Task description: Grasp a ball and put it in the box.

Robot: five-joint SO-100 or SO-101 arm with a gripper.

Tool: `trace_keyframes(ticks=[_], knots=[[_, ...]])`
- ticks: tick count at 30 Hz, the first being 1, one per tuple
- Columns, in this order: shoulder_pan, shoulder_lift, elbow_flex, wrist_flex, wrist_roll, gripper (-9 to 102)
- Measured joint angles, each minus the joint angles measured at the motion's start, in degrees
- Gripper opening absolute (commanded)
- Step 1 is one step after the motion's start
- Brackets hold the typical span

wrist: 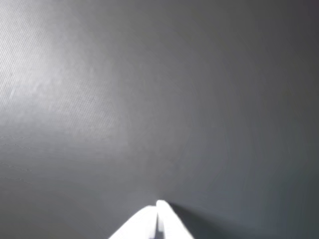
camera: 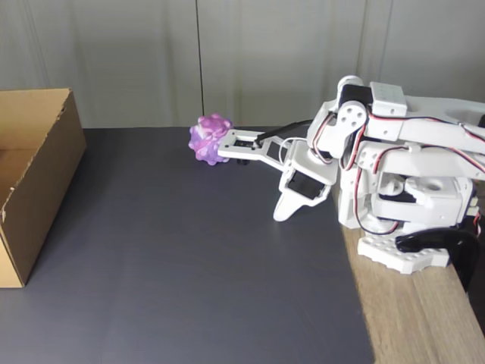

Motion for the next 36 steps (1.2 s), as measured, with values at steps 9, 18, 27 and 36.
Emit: trace_keyframes(ticks=[9,18,27,36], knots=[[2.4,-0.9,-4.8,-3.5,4.0,0],[4.7,-1.3,-12.3,-10.1,6.4,1],[12.0,-19.6,-25.9,-17.8,8.7,1],[18.5,-43.0,-45.8,-25.9,10.5,0]])
